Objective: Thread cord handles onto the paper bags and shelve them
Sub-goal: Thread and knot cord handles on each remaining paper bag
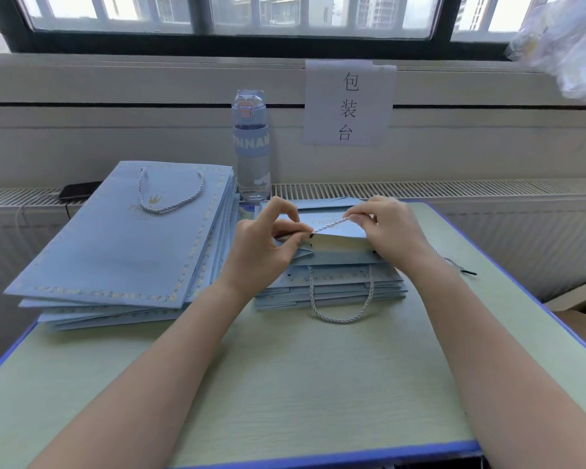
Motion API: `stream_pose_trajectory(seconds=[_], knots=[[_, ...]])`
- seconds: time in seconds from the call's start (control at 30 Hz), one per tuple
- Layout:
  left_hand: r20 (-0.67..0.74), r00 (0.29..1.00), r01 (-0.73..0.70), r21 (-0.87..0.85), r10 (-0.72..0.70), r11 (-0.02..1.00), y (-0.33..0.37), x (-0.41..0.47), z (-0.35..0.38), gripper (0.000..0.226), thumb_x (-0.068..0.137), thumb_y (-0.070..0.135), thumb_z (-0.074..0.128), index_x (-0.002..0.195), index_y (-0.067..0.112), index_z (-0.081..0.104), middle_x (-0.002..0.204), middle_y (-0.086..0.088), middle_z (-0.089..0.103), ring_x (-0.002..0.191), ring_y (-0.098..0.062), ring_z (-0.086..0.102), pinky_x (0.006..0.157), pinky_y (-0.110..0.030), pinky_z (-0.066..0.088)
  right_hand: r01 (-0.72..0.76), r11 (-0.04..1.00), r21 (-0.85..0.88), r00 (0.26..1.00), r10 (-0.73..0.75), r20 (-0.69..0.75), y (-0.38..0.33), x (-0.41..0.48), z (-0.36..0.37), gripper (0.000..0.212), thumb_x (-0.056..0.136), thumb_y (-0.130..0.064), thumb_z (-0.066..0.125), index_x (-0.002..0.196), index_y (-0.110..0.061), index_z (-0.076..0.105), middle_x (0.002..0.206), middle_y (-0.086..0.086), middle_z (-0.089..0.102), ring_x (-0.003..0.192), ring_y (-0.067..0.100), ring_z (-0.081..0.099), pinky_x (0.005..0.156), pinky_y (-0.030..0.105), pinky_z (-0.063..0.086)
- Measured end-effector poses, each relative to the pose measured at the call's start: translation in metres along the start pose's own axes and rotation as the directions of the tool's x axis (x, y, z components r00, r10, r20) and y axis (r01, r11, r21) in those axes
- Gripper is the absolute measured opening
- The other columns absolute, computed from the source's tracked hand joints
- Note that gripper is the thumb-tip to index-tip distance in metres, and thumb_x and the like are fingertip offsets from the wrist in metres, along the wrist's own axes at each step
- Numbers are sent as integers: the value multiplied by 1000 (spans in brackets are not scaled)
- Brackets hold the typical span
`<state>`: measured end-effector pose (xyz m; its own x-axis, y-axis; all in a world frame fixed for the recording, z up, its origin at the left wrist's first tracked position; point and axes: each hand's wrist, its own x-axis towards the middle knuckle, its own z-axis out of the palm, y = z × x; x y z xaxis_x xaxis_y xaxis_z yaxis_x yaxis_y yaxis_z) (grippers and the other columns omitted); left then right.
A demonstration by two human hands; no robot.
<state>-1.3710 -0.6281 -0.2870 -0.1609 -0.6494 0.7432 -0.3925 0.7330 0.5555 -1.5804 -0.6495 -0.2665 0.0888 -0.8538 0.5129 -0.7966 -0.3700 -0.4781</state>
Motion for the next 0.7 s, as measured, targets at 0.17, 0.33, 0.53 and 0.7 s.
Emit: stream_pose_trajectory(seconds=[0.17,0.33,0.53,0.7], knots=[[-59,998,0,-9,-1,1000,-1,1,-4,26,80,-8,68,90,9,50,82,8,69,83,1,67,75,-9,49,-144,989,-45,977,135,-165,32,4,-22,18,92,-16,59,102,-12,74,95,9,67,100,30,53,77,24,31],[-193,979,-56,37,63,998,-3,5,-9,23,83,-6,64,90,10,49,84,2,68,81,-3,67,76,-12,51,-359,933,9,900,348,-264,56,2,-36,20,92,-19,58,104,-13,73,106,11,70,107,30,57,88,32,40],[-305,951,-16,108,49,994,-8,7,-11,21,82,-5,57,88,13,48,82,-4,65,75,-11,62,72,-17,50,-489,862,137,777,501,-380,63,-2,-43,20,88,-23,62,100,-12,74,96,7,72,98,20,62,70,19,30],[-256,966,46,332,43,942,-11,2,-10,15,72,-2,53,79,11,55,58,6,51,45,-13,46,43,-30,46,-388,766,512,844,518,-137,41,0,-47,7,88,-18,65,83,-18,70,77,3,69,63,8,64,68,21,50]])
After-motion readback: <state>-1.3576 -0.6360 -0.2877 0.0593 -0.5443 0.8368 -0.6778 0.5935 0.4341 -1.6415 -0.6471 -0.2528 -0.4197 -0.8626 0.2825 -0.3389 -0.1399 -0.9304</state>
